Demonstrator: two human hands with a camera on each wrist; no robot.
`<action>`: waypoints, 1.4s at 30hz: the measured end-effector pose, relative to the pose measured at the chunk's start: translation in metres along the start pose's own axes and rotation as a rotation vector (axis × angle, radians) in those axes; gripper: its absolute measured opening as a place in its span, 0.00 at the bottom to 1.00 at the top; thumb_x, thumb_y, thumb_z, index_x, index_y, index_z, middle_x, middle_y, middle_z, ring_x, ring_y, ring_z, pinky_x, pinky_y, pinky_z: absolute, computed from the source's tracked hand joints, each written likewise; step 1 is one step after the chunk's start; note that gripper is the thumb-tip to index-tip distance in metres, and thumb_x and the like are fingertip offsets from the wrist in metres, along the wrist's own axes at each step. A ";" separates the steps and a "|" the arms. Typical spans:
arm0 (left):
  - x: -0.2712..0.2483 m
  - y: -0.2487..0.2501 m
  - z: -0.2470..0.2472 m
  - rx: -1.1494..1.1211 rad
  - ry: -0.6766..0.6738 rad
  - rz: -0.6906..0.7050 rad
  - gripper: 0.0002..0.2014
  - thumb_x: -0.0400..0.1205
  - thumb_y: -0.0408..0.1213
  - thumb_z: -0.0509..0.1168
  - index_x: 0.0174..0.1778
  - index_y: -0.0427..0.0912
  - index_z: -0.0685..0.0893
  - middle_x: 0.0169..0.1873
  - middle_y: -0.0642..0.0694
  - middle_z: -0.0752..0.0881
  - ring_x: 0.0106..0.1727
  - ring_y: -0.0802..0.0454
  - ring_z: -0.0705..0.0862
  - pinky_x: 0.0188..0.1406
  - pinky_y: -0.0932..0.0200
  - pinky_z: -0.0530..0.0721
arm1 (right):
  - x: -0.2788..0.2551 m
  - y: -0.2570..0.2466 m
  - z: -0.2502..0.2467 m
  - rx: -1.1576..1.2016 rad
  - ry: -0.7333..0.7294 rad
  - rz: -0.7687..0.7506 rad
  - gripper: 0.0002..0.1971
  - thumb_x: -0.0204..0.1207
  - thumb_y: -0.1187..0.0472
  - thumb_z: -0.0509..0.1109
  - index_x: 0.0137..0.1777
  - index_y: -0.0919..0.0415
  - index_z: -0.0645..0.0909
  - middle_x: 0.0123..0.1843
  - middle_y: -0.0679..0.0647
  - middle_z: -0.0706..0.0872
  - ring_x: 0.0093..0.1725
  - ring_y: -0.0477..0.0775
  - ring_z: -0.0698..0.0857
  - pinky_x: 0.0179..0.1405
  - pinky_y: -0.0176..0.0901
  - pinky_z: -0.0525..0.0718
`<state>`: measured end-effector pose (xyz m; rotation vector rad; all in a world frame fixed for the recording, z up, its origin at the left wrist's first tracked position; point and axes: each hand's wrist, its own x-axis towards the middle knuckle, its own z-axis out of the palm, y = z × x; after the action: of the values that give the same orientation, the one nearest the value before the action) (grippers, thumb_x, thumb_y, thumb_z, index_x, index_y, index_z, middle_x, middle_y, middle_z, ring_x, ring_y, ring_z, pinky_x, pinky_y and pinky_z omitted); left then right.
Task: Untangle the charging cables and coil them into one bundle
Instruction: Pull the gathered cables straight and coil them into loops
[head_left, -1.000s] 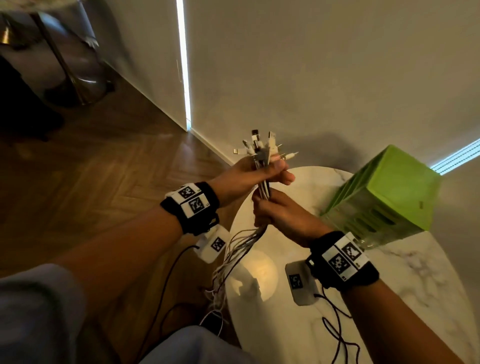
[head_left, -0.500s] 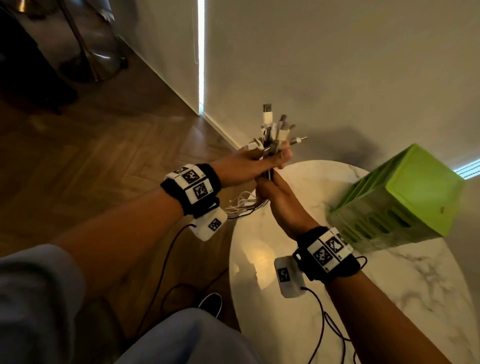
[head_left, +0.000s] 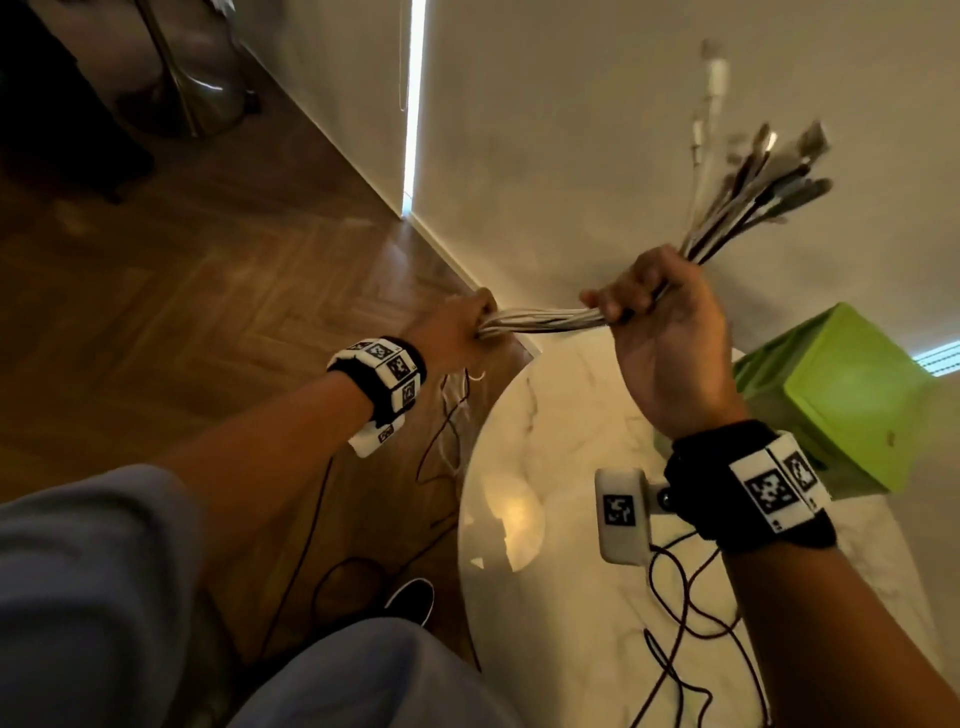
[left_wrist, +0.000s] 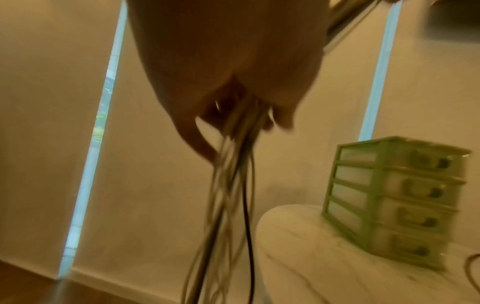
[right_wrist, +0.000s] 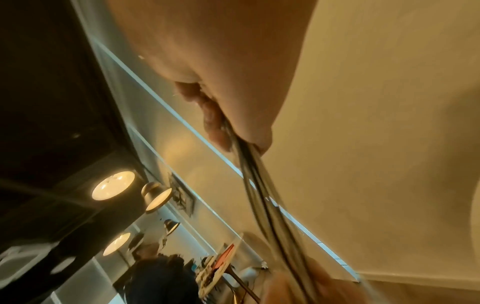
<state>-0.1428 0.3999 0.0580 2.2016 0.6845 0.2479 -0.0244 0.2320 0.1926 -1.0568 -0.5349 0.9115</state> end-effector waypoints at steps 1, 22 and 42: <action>-0.001 0.005 0.000 0.021 -0.197 -0.002 0.17 0.80 0.42 0.73 0.59 0.40 0.78 0.48 0.40 0.87 0.46 0.44 0.85 0.44 0.50 0.84 | 0.005 -0.002 -0.002 0.006 0.049 -0.021 0.14 0.85 0.57 0.56 0.36 0.54 0.67 0.30 0.50 0.59 0.32 0.53 0.64 0.54 0.50 0.74; -0.048 0.116 -0.032 -0.351 -0.701 0.309 0.21 0.93 0.45 0.50 0.39 0.51 0.84 0.42 0.41 0.93 0.52 0.37 0.90 0.59 0.50 0.86 | -0.017 0.129 -0.048 -0.828 -0.579 0.352 0.14 0.76 0.58 0.80 0.43 0.68 0.82 0.46 0.65 0.88 0.51 0.64 0.89 0.56 0.64 0.88; -0.024 0.173 0.086 -0.932 -0.450 0.057 0.15 0.76 0.47 0.72 0.38 0.50 0.69 0.26 0.53 0.62 0.25 0.56 0.61 0.36 0.57 0.73 | -0.156 0.128 -0.153 -1.226 -0.166 0.366 0.30 0.84 0.46 0.69 0.82 0.56 0.70 0.82 0.56 0.73 0.79 0.55 0.73 0.79 0.45 0.70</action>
<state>-0.0611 0.2390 0.1318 1.3056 0.1756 0.0636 -0.0408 0.0482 0.0186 -2.2448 -1.1216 0.9797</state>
